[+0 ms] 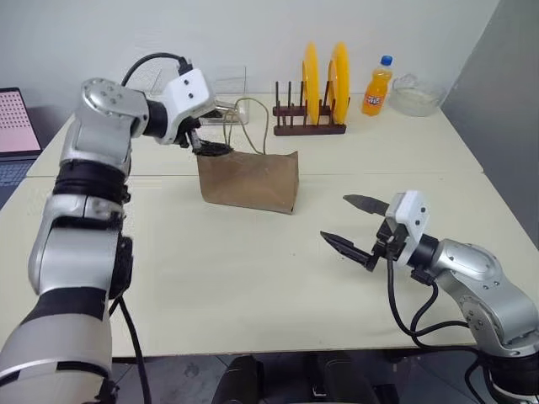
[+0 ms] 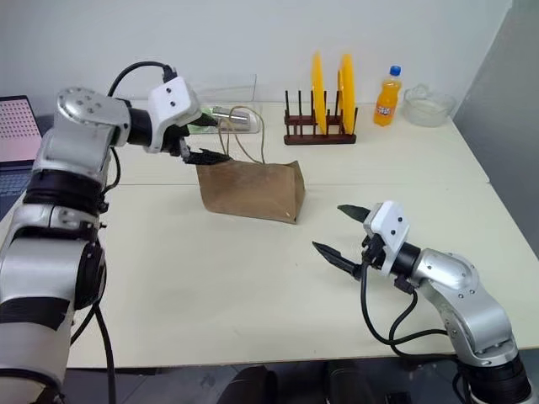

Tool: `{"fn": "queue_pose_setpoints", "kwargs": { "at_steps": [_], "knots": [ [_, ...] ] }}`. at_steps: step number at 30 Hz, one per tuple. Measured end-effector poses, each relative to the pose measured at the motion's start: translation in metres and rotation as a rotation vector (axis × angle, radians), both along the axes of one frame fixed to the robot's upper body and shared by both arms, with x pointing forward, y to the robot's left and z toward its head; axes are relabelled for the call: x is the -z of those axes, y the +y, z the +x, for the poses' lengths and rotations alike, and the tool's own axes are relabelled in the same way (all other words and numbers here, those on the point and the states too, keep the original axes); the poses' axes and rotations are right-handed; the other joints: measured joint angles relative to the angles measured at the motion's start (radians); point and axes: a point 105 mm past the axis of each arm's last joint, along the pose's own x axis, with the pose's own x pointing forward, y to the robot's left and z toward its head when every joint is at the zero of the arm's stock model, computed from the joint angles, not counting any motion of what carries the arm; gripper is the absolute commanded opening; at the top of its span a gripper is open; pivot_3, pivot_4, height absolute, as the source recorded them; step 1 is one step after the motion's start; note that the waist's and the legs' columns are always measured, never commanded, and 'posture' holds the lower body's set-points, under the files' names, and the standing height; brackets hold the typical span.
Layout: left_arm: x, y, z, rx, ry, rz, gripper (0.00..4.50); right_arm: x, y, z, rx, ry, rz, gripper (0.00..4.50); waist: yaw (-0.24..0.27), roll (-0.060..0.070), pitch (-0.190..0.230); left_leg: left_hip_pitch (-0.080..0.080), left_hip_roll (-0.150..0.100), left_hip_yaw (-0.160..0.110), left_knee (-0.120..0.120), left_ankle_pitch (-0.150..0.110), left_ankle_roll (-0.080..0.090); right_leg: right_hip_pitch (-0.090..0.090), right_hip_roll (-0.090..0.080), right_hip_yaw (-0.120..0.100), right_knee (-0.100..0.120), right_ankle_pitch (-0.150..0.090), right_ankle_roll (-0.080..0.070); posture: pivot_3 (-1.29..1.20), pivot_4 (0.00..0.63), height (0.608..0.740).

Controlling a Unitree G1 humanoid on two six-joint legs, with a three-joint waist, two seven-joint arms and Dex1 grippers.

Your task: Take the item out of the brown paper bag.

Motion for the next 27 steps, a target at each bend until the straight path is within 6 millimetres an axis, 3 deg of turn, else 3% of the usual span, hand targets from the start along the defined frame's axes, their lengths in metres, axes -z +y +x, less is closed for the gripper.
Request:
{"fn": "queue_pose_setpoints", "kwargs": {
  "at_steps": [5, 8, 14, 18, 22, 23, 27],
  "knots": [
    [0.015, 0.021, -0.036, -0.051, -0.009, -0.151, 4.05, -0.019, 0.007, 0.009, -0.003, -0.007, 0.012, 4.50, -0.005, 0.001, 0.000, 0.002, 0.000, -0.001, 0.000, 0.000, 0.000, 0.000, 0.000, 0.001, 0.001, 0.000, 0.000, 0.00, 0.150, 0.740],
    [0.029, 0.029, -0.062, -0.106, 0.018, -0.294, 4.08, -0.040, 0.015, 0.017, -0.029, -0.039, 0.029, 3.89, 0.000, 0.001, 0.000, 0.002, 0.000, -0.001, 0.000, 0.000, 0.000, 0.001, 0.000, 0.001, 0.000, 0.000, 0.000, 0.00, 0.150, 0.740],
    [0.047, 0.039, -0.095, -0.207, 0.038, -0.499, 4.08, -0.072, 0.023, 0.051, -0.048, -0.123, -0.020, 1.76, 0.009, 0.000, 0.000, 0.002, 0.000, -0.001, 0.001, 0.000, 0.000, 0.002, 0.000, 0.001, -0.001, 0.000, 0.000, 0.00, 0.150, 0.740],
    [0.047, 0.038, -0.110, -0.221, 0.035, -0.572, 4.08, -0.086, 0.033, 0.090, -0.031, -0.169, -0.101, 0.19, 0.006, 0.000, 0.000, 0.003, 0.000, 0.000, 0.001, 0.000, 0.000, 0.001, 0.000, 0.001, -0.001, 0.001, -0.001, 0.00, 0.150, 0.740],
    [0.053, 0.036, -0.120, -0.225, 0.053, -0.585, 4.08, -0.105, 0.048, 0.148, 0.072, -0.263, -0.284, 0.06, -0.005, 0.001, 0.000, 0.004, 0.001, 0.002, -0.001, 0.000, 0.000, 0.000, 0.000, 0.002, 0.000, 0.002, -0.004, 0.00, 0.150, 0.740],
    [0.054, 0.035, -0.121, -0.222, 0.057, -0.585, 4.08, -0.104, 0.048, 0.155, 0.085, -0.276, -0.316, 0.06, -0.003, 0.001, 0.000, 0.004, 0.001, 0.002, -0.002, 0.000, 0.000, 0.000, 0.000, 0.001, 0.000, 0.002, -0.004, 0.00, 0.150, 0.740],
    [0.058, 0.032, -0.126, -0.212, 0.078, -0.577, 4.08, -0.080, 0.067, 0.179, 0.109, -0.274, -0.479, 0.06, -0.003, 0.001, 0.000, 0.003, 0.001, 0.002, -0.003, 0.001, -0.002, -0.001, 0.000, 0.002, -0.002, 0.002, -0.005, 0.00, 0.150, 0.740]
  ]
}}
